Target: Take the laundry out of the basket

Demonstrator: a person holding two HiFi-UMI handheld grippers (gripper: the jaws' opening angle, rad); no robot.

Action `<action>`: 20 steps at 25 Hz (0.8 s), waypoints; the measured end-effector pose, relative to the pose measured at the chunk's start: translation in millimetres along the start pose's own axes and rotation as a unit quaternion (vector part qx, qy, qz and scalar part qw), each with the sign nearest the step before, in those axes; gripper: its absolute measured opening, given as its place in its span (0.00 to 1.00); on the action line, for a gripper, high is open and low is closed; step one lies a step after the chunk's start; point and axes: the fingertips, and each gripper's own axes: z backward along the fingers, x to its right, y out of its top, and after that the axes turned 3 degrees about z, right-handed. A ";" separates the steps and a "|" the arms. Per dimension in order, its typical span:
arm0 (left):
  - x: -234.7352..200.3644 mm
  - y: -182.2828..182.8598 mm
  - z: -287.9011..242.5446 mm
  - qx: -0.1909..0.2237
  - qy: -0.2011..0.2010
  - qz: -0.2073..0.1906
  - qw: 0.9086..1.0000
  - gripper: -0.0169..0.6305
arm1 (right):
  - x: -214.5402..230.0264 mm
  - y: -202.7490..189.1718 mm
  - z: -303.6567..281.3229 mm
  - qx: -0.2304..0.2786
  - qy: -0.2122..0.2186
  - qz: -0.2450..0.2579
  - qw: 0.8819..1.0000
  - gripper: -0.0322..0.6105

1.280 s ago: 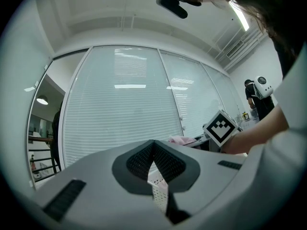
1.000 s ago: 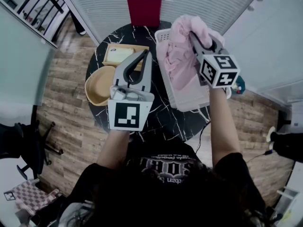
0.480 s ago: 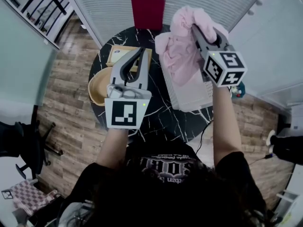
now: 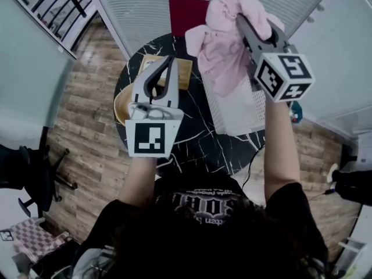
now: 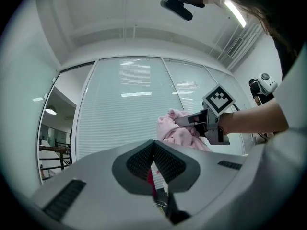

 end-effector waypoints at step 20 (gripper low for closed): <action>-54.1 10.5 50.2 0.006 0.053 -0.006 0.999 0.03 | -86.9 79.8 -26.1 0.074 0.062 0.005 0.995 0.23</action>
